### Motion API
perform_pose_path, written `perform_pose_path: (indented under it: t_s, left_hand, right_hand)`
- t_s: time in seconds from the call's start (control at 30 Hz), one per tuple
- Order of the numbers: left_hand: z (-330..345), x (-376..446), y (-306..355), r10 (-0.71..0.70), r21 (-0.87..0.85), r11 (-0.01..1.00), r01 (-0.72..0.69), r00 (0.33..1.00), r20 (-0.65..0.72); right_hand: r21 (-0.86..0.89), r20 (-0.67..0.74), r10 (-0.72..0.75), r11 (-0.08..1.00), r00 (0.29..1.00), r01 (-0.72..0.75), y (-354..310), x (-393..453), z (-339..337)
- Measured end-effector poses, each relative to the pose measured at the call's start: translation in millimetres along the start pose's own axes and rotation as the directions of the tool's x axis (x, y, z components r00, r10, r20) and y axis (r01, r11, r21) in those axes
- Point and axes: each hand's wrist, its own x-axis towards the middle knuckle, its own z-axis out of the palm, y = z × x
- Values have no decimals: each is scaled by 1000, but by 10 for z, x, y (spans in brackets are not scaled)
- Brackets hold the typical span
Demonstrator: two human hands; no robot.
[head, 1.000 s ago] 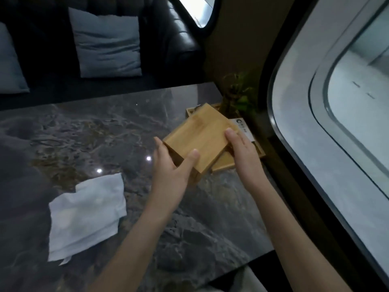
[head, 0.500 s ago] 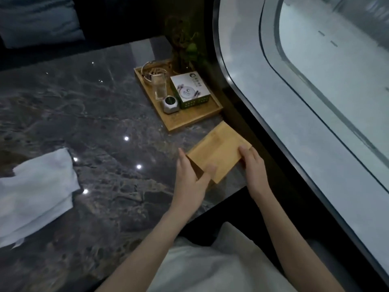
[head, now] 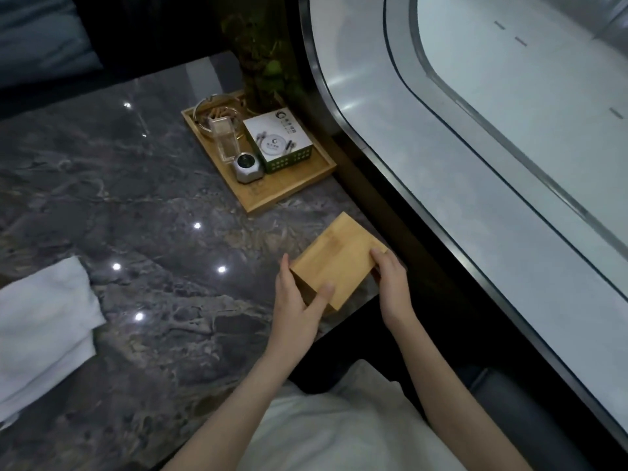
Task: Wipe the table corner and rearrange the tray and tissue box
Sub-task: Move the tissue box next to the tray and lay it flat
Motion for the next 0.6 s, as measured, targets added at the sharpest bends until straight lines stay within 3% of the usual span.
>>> perform_pose_path:
  t_s: [0.1, 0.2, 0.27, 0.4, 0.5, 0.6]
  left_hand:
    - [-16, -8, 18, 66, 101, 993, -65, 998, -11]
    - [11, -45, 20, 232, 289, 932, -219, 973, -10]
    - [55, -48, -13, 269, 365, 897, -249, 963, -4]
    - [88, -39, -37, 267, 350, 910, -223, 960, -82]
    - [39, -28, -27, 281, 322, 917, -234, 954, -106]
    - [-94, 36, 11, 196, 240, 957, -165, 974, -113]
  right_hand:
    - [61, -51, 29, 998, 998, -26, 45, 49, -12]
    - [143, -108, 58, 989, 992, -42, 62, 81, -26]
    - [134, -91, 60, 990, 994, -48, 59, 109, -36]
    - [87, 4, 104, 991, 995, -104, 64, 135, -16]
    - [66, -17, 150, 987, 989, -149, 19, 118, -31]
    - [3, -27, 99, 995, 995, -99, -68, 120, -6]
